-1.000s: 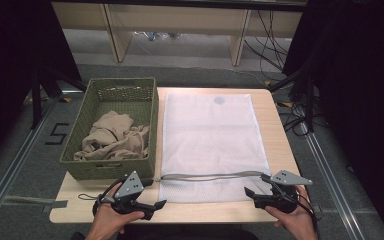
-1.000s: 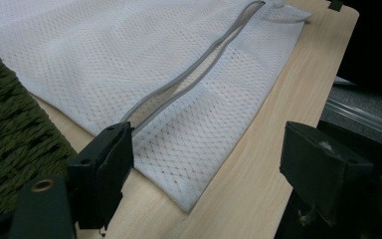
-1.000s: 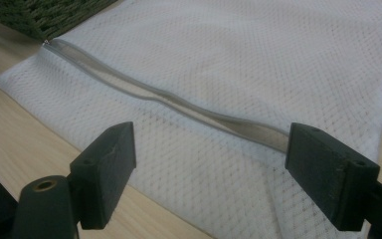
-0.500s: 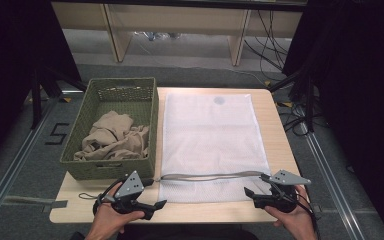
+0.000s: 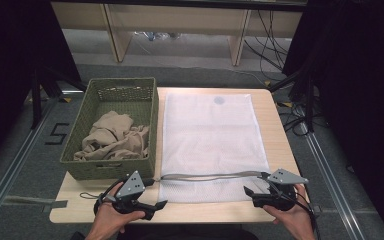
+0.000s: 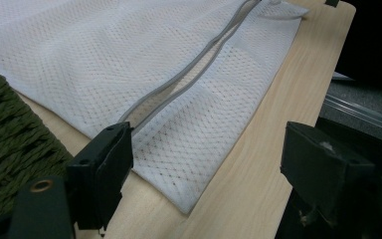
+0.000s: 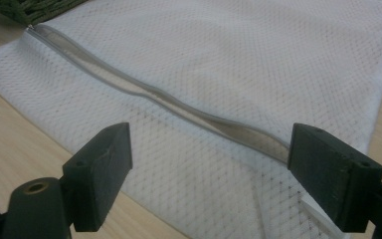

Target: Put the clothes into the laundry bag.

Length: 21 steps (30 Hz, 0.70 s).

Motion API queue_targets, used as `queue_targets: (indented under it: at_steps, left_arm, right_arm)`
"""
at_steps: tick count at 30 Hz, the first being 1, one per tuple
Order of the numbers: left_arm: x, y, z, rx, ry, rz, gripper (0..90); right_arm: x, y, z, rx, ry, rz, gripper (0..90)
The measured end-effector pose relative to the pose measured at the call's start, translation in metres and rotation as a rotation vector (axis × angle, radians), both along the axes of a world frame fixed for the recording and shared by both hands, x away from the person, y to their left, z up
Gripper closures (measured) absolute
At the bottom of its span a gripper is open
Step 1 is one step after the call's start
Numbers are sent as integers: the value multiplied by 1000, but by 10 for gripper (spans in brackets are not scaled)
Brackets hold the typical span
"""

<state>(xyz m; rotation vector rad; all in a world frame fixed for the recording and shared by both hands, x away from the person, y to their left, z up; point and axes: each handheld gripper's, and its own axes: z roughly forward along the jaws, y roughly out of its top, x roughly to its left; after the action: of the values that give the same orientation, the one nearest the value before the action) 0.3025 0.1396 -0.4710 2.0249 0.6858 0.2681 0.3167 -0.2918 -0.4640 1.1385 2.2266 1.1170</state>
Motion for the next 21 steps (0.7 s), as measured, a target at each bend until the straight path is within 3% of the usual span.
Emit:
queue_targets:
  at_steps: [8,9,11,14,15,16,18,19,21]
  left_arm:
    - [1,-1,0,-17,-1,-4,204]
    - [1,-1,0,-9,2,-8,204]
    - [1,-1,0,0,0,-3,203]
    - [1,-1,0,1,3,-5,200]
    - [1,-2,-1,-6,4,-1,200]
    - [1,-2,-1,-7,4,0,200]
    - [2,-1,0,19,2,-2,200]
    - [2,-1,0,20,3,-4,200]
    - [2,-1,0,19,4,-4,200]
  right_arm:
    - [11,0,-3,-94,-4,-29,206]
    - [17,-3,-5,-125,2,-30,220]
    - [20,-4,-7,-122,32,-52,254]
    - [28,-9,-11,-171,30,-44,280]
    - [29,-9,-11,-169,57,-70,279]
    - [33,-12,-12,-199,24,-46,277]
    - [36,-13,-13,-221,49,-82,278]
    - [40,-15,-14,-255,25,-70,284]
    - [45,-17,-16,-280,33,-89,292]
